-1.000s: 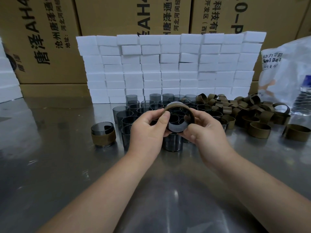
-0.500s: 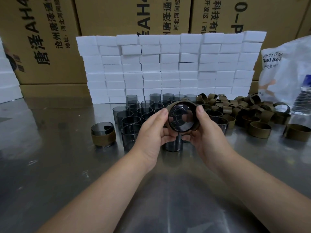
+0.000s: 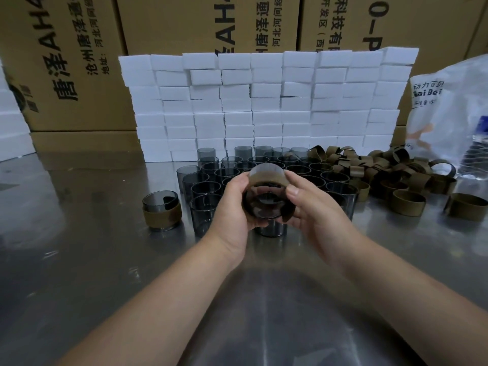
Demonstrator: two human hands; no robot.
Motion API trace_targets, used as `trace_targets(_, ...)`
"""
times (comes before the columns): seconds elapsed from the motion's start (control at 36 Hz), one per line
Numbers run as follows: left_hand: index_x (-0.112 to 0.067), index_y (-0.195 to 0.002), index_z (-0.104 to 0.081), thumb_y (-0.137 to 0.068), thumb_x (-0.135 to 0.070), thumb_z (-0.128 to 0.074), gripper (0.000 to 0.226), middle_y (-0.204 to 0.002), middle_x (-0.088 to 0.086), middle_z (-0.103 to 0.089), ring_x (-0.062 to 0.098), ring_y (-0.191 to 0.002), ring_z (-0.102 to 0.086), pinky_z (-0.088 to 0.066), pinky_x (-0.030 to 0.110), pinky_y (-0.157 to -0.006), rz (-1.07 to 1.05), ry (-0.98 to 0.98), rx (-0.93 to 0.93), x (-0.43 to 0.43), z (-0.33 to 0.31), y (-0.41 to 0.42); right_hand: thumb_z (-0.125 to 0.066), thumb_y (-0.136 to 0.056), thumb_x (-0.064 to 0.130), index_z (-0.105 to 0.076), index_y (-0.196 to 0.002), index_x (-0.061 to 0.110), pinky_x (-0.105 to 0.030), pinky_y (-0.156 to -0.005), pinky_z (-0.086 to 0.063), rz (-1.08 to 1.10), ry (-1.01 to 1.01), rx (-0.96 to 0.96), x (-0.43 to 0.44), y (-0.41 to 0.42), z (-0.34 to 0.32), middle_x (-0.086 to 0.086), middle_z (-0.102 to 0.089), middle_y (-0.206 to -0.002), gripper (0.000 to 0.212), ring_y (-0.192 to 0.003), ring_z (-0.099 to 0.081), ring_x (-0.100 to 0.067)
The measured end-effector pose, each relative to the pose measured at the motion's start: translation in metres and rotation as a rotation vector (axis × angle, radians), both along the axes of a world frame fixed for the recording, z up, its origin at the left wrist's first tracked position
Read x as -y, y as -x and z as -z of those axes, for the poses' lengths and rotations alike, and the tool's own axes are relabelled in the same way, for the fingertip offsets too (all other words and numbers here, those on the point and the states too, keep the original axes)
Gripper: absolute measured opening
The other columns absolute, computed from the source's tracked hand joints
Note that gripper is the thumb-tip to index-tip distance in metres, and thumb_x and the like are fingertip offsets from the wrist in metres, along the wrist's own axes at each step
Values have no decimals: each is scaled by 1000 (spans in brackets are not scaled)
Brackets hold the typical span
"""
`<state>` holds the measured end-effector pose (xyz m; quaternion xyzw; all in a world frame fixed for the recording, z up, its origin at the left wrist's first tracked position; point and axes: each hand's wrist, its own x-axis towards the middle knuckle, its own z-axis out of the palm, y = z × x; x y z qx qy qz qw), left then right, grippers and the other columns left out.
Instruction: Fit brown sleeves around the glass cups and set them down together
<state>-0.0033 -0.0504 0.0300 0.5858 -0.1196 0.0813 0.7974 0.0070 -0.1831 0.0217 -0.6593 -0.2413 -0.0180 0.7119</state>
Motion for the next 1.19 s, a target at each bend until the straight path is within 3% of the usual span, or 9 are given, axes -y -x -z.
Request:
trace_targets(0.06, -25, -95, -64, -89, -34, -32, 34, -77, -4, -68, 9, -68, -61, -44, 17, -47, -15, 10, 2, -1, 0, 0, -59, -71, 38, -53, -129, 37, -33, -93, -49, 14, 41, 8, 3, 0, 0, 11, -66, -116, 58, -110, -61, -7)
trace_targets(0.11, -29, -99, -64, -77, -38, -36, 36, -81, -6, -70, 6, -70, -63, -47, 18, -51, -15, 11, 2, -2, -1, -1, -60, -71, 35, -35, -145, 23, -35, -104, -43, 9, 97, 31, 5, 2, -1, 6, -55, -134, 79, -121, -53, -7)
trace_targets(0.19, -33, -108, -61, -85, -31, -32, 37, -90, -10, -71, 4, -76, -65, -49, 23, -60, -42, 12, 24, -3, 1, -3, -61, -71, 31, -23, -148, 22, -10, -90, -46, -3, 178, 89, 6, 6, -3, 11, -42, -140, 87, -111, -50, 17)
trace_targets(0.25, -33, -107, -60, -93, -21, -26, 39, -95, -9, -70, 3, -76, -66, -50, 21, -57, -83, 33, 34, -3, 1, -3, -61, -71, 29, -19, -148, 23, -3, -79, -43, -11, 196, 103, 6, 6, -3, 15, -39, -136, 88, -100, -49, 25)
trace_targets(0.47, -25, -93, -63, -96, -16, -33, 32, -84, -5, -68, 2, -71, -65, -50, 16, -55, -206, 89, 77, -1, 3, -8, -64, -70, 30, -19, -147, 29, -5, -78, -44, -25, 163, 138, 1, 6, -1, 15, -38, -136, 89, -101, -52, 22)
trace_targets(0.56, -22, -92, -64, -95, -17, -36, 28, -88, -1, -66, 7, -76, -64, -50, 17, -57, -226, 88, 92, -2, 5, -10, -63, -71, 29, -20, -139, 40, -5, -78, -44, -39, 167, 152, 1, 6, -1, 14, -39, -135, 81, -100, -52, 23)
trace_targets(0.67, -25, -84, -64, -77, -31, -41, 25, -85, -2, -65, 8, -79, -62, -50, 18, -61, -259, 35, 141, -3, 8, -12, -64, -71, 28, -31, -125, 46, -7, -76, -45, -59, 163, 158, 1, 7, -3, 15, -44, -130, 66, -101, -55, 18)
trace_targets(0.97, -23, -69, -59, -72, -30, -40, 21, -62, -12, -59, 1, -61, -56, -46, 15, -52, -281, -16, 201, -4, 9, -12, -66, -73, 27, -34, -137, 26, -6, -74, -45, -66, 136, 135, 2, 11, -7, -4, -46, -135, 71, -97, -56, 19)
trace_targets(1.19, -28, -57, -56, -71, -34, -38, 24, -60, -6, -53, 11, -64, -51, -42, 29, -59, -279, -80, 161, -5, 6, -9, -61, -69, 29, -40, -130, 28, -6, -73, -46, -54, 147, 134, 2, 13, -9, 6, -52, -123, 64, -94, -59, 14)
